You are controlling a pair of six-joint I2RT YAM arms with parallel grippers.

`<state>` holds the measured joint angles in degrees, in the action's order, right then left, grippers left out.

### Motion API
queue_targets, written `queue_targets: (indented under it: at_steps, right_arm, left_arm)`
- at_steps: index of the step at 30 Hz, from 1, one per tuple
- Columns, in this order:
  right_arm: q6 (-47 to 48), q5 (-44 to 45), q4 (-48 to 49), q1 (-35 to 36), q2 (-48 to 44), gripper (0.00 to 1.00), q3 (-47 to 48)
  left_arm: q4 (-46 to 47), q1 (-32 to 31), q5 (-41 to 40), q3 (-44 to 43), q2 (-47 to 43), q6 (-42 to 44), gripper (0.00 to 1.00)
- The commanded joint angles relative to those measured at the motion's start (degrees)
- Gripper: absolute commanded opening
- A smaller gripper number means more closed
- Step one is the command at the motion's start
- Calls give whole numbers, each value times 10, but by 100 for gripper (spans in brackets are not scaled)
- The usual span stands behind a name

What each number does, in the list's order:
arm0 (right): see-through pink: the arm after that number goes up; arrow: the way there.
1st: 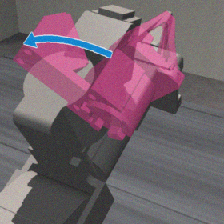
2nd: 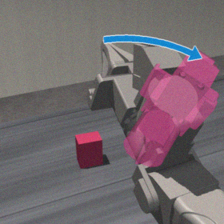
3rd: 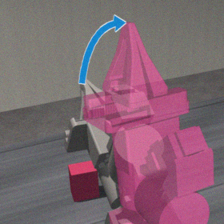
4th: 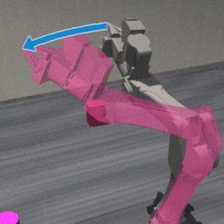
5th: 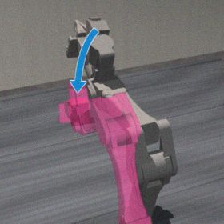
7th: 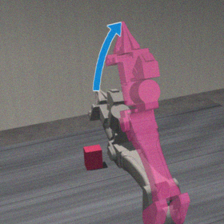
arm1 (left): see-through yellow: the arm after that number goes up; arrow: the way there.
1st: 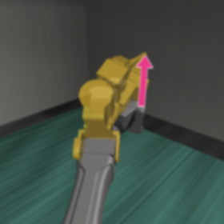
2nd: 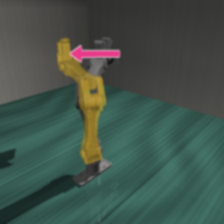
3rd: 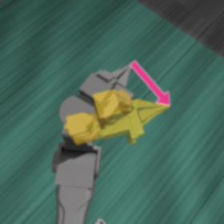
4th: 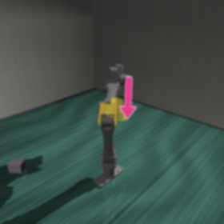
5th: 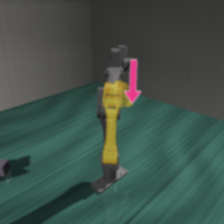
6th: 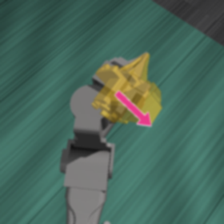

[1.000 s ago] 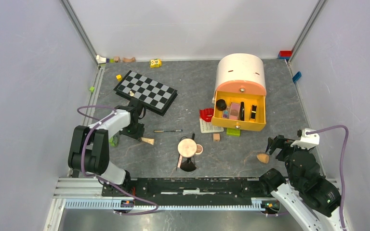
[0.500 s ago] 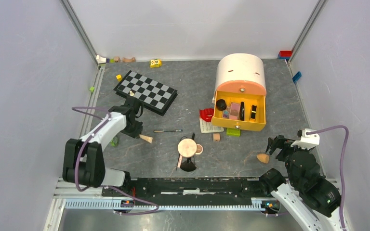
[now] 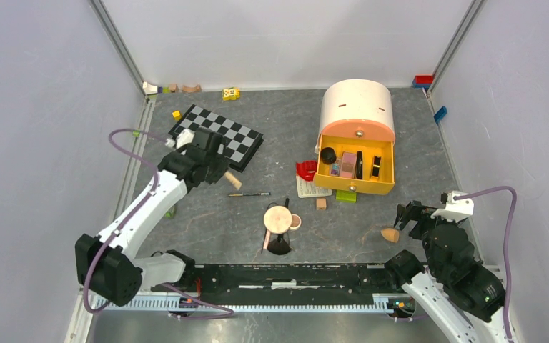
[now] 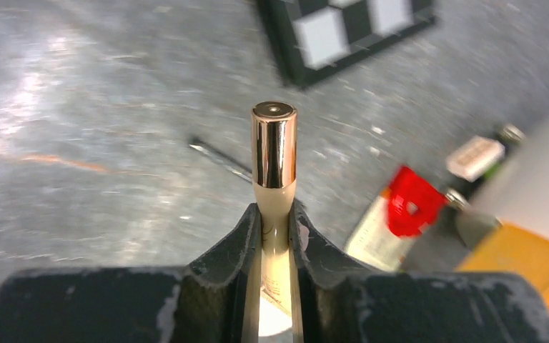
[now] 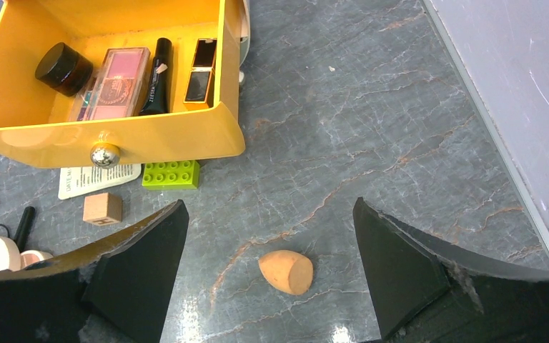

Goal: Organize the makeup
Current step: Pick up the makeup from the center of the board, then place the makeup in the drawer.

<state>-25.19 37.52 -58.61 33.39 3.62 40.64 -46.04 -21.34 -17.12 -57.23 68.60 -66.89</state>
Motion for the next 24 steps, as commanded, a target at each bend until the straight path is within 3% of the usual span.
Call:
queue_targets:
  at_steps: [1,6,12,24]
  right_arm:
    - [0,5,17,4,-7,92,-1]
    - [-1,5,16,4,-10,92,-1]
    - [-1,6,16,4,-10,92,-1]
    - [-2,6,16,4,-11,92,-1]
  left_arm:
    - [36,-91,-40,-93,40,41,3]
    - [50,-184,-52,-196,133,46,3]
    - [84,-253,-59,-276,209,58,2]
    - [111,-305,-28,-413,302,120,3]
